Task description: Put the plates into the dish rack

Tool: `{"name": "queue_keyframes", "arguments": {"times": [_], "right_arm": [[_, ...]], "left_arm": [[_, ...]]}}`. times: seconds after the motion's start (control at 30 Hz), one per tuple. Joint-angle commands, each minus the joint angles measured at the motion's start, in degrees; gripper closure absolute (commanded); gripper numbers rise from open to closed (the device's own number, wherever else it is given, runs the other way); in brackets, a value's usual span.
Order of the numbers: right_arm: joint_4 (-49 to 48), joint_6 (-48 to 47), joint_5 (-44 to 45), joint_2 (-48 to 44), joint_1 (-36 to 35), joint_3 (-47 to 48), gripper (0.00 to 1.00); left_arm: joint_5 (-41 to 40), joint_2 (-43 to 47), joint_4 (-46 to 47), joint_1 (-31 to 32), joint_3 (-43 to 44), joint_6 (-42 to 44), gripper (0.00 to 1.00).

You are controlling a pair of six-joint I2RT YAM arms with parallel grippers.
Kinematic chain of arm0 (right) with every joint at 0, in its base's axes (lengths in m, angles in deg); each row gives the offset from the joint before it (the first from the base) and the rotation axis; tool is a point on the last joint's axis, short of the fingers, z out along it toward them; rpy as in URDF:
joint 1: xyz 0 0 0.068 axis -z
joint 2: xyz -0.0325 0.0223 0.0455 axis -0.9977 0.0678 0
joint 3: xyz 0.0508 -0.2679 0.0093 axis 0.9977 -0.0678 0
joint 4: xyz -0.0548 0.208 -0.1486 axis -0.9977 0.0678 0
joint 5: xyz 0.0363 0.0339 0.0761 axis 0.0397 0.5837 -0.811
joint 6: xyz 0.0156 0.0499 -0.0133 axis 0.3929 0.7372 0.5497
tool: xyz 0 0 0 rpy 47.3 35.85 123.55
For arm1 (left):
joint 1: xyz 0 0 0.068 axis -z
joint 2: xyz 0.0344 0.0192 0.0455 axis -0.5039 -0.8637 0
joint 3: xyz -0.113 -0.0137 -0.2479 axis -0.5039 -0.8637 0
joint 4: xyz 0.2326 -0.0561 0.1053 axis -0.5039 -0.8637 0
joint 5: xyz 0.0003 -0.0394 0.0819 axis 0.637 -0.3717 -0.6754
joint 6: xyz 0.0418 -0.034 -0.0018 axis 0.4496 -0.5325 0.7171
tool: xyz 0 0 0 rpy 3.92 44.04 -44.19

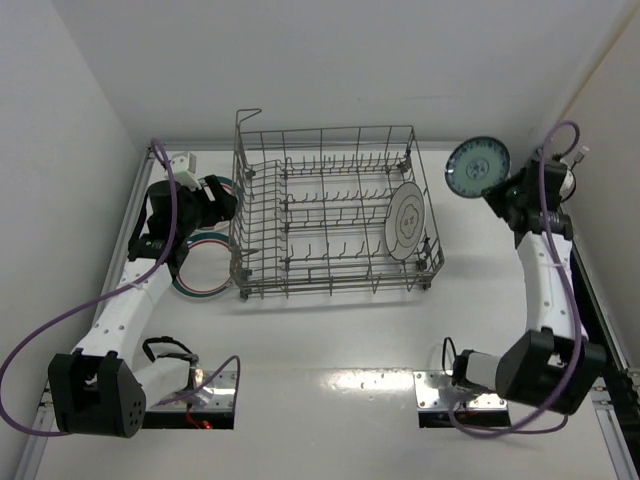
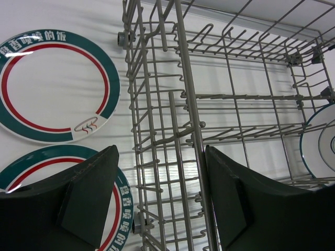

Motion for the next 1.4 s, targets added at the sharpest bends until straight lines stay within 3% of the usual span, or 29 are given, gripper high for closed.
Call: {"name": "queue_keyframes", "arguments": {"times": [0.0, 0.23, 0.37, 0.6, 1.03, 1.17, 1.37], "right_arm": [[-0.09, -6.54, 13.53, -5.22, -5.43, 6.62, 1.00], [5.00, -17.36, 26.10, -4.62, -22.92, 11.91, 1.00], [7.28, -19.48, 32.34, -3.21, -33.90, 9.90, 1.00], [14.93, -19.48, 42.61, 4.34, -43.75, 12.52, 1.00], [25.74, -15.27, 51.24, 24.54, -51.51, 21.23, 1.00], [27.25, -13.94, 51.25, 26.67, -52.91, 22.11, 1.00], [27.86, -11.66, 44.32, 27.20, -52.91, 21.59, 1.00]], "left_arm": [[-2.04, -0.63, -3.35, -0.66, 1.06, 2.02, 0.37], [-2.04, -1.15, -3.35, -0.66, 1.06, 2.02, 0.37], [-2.04, -1.16, -3.35, -0.66, 1.06, 2.02, 0.37], [-2.04, -1.16, -3.35, -0.66, 1.06, 2.02, 0.37], [-2.04, -1.69, -3.35, -0.66, 1.06, 2.02, 0.37], [-2.04, -1.69, -3.35, -0.66, 1.06, 2.02, 0.37], [-2.04, -1.69, -3.35, -0.66, 1.06, 2.02, 0.37]]}}
